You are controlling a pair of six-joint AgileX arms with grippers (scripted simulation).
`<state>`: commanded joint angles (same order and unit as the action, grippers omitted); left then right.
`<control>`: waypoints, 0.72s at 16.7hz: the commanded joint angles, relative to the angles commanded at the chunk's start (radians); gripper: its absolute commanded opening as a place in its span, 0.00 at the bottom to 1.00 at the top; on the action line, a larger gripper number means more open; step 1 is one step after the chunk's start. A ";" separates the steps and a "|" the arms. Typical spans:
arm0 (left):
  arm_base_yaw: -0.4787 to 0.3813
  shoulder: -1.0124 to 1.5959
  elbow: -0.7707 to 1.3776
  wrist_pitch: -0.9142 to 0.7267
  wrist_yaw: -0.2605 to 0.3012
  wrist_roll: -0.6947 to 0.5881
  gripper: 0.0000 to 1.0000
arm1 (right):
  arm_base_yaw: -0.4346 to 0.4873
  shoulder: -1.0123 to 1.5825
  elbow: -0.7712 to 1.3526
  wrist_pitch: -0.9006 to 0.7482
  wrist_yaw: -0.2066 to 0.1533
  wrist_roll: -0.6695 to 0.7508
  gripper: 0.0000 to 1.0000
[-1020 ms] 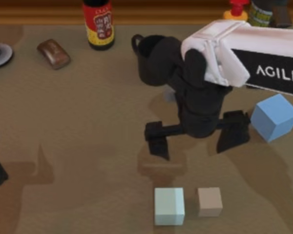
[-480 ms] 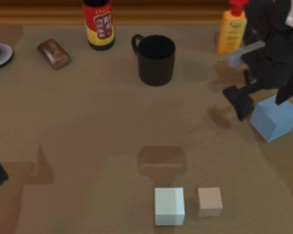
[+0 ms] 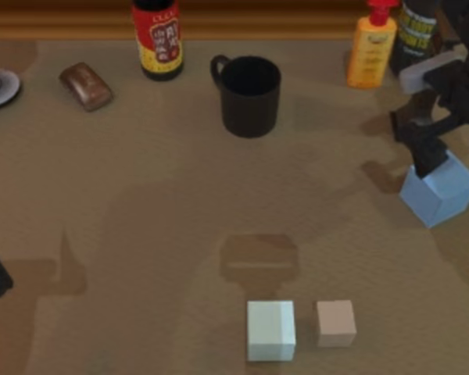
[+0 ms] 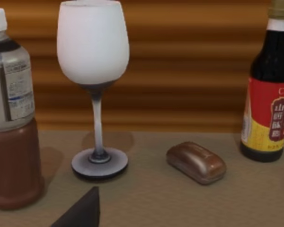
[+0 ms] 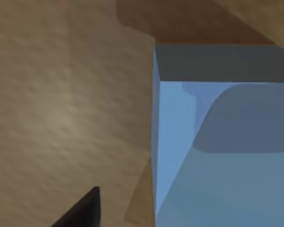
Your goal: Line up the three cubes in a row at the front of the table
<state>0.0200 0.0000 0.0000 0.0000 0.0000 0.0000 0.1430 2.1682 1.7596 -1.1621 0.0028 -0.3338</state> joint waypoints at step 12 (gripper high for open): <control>0.000 0.000 0.000 0.000 0.000 0.000 1.00 | 0.002 0.113 -0.186 0.300 0.001 0.003 1.00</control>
<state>0.0200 0.0000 0.0000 0.0000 0.0000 0.0000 0.1445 2.2815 1.5733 -0.8625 0.0039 -0.3309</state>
